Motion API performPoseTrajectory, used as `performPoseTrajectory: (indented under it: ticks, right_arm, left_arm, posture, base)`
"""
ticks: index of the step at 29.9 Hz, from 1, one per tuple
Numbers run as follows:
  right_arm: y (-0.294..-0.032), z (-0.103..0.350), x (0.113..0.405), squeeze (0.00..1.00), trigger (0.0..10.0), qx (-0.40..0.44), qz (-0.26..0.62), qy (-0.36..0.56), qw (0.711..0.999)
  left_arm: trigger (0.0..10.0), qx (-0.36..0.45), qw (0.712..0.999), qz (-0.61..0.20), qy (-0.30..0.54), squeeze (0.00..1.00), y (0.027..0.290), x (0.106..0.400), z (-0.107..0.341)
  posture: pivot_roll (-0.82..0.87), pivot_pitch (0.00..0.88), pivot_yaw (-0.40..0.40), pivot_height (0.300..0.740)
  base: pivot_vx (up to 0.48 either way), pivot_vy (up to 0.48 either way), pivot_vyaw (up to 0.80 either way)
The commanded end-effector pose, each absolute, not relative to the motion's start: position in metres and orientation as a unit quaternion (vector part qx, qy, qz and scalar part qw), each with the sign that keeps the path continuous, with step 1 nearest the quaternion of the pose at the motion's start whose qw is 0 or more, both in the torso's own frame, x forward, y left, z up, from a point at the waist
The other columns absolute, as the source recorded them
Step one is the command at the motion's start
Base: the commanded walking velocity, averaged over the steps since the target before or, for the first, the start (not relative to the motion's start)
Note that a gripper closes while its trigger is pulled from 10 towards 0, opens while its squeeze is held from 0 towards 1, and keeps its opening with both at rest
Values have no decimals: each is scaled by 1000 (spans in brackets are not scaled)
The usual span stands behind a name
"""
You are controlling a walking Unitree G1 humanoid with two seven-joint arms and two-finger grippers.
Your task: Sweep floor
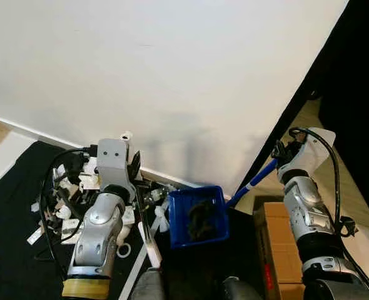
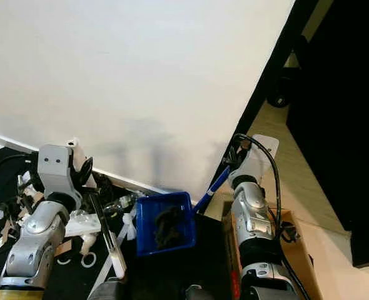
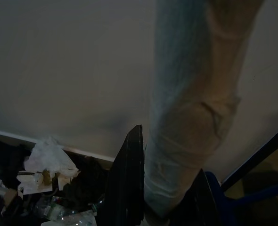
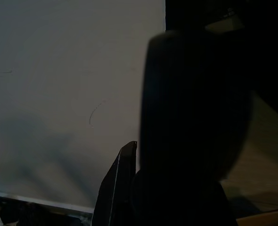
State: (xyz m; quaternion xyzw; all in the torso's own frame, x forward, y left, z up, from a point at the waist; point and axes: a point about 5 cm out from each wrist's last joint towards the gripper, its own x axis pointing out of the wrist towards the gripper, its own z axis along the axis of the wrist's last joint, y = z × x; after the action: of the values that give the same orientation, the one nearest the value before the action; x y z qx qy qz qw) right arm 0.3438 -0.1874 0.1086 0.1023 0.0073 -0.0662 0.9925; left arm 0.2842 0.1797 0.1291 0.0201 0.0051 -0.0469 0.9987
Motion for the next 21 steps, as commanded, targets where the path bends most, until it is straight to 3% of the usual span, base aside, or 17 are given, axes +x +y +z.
performPoseTrajectory:
  ticks: [1,21]
  right_arm:
    - [-188,113,345,0,10000,108,-70,-9,992]
    - [-188,115,347,0,10000,107,-62,-10,992]
  left_arm:
    - [10000,31,998,-49,-8,0,182,284,133]
    - [10000,29,999,-44,-12,0,182,285,134]
  posture:
    - [232,111,-48,740]
    - [219,107,-58,740]
  base:
    - [0,0,0]
    - [0,0,0]
